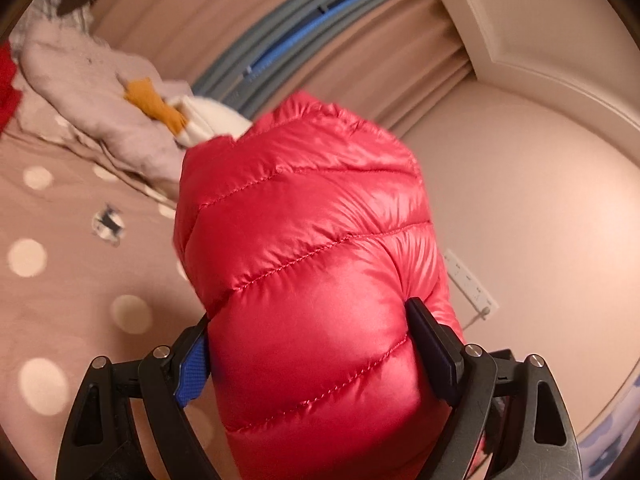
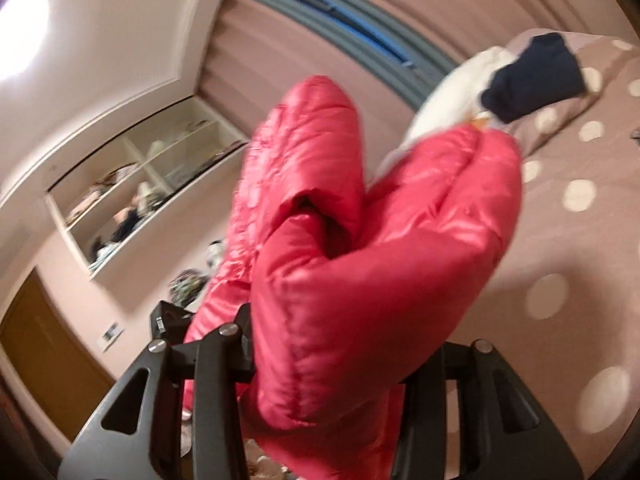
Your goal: Fold large clothes
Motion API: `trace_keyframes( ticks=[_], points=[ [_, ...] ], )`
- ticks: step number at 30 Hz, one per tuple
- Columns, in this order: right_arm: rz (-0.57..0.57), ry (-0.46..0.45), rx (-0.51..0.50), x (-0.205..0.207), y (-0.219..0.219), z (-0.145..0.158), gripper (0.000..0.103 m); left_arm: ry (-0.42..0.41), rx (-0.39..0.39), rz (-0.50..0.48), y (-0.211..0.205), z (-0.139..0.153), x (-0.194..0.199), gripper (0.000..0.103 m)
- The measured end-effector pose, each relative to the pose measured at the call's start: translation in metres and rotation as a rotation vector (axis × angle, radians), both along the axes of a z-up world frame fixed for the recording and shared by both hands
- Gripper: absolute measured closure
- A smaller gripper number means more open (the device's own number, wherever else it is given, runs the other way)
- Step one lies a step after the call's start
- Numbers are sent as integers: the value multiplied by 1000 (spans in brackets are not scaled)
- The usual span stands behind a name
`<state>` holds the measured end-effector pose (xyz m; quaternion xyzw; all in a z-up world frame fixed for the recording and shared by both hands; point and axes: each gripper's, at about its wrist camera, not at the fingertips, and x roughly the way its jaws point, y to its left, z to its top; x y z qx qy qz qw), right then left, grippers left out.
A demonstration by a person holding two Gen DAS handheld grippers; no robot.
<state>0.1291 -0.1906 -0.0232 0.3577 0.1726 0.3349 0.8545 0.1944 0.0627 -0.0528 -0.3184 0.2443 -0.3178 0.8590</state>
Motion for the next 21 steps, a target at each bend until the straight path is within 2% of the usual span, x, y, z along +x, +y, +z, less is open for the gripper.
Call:
trace_keyframes(
  ticks=[2,5,10,13,14,16,17,19,20,21],
  points=[
    [-14,-33,-44,-4,14,6,61,-25,42,41,1,7,-7,17],
    [-33,-24,-98,11,33,15,61,-76,96,102,8,18,-6,17],
    [-19,-79,-110,50,51,25,61,-126,45,98,23,21,42,17],
    [-40,-91,-160,89,52,22,61,-154,2,84,35,2,90,17],
    [-50,-83,-178,105,54,17,61,-131,-13,68,39,-11,117,17],
    [-61,0,-188,149,50,-6,61,-40,-11,59,43,-41,158,17],
    [-63,44,-203,170,48,-22,61,18,20,68,42,-63,182,16],
    [-97,234,-288,217,48,-80,61,165,104,115,41,-115,216,17],
    [-104,352,-320,234,47,-111,61,260,165,146,39,-147,227,17],
    [-83,475,-341,247,48,-146,61,334,189,149,38,-179,231,16]
  ],
)
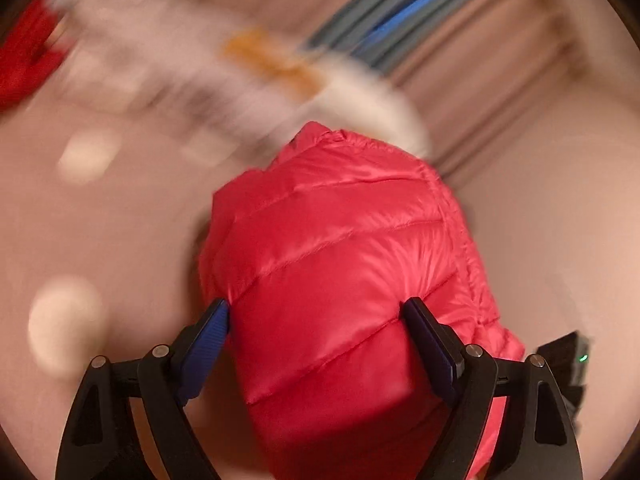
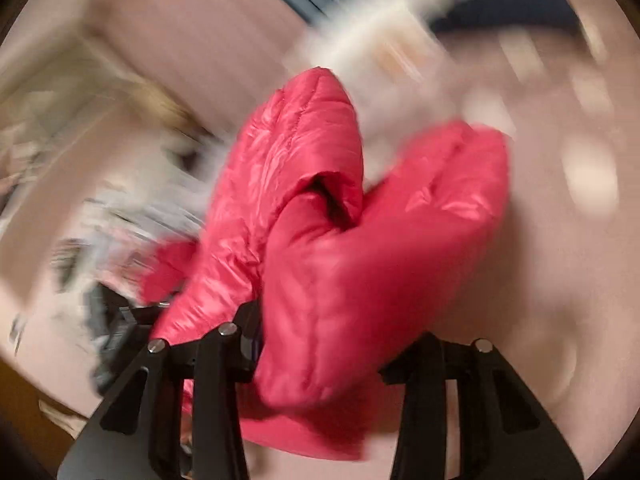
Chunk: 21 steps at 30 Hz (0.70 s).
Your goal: Fold large clothes
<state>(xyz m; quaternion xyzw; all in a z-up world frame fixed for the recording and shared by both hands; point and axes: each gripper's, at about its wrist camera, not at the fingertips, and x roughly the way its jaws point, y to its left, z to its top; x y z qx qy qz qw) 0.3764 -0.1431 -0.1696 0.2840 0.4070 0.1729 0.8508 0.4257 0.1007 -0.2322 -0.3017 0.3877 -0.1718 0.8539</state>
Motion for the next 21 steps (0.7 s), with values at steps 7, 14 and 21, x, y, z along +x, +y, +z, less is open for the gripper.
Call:
trace_keyframes(
  ticks=[7,14,21],
  points=[
    [-16,58,39,-10,-8,-63,25,5,-36,-19,7,-36,-21,5],
    [-52,17,-112,-38,-20,0,14,-14,351,162,-5,41,-55,5],
    [-90,-125,-211,-102,-40,64,14,-248,514,204,-34,122,-133,5]
  ],
)
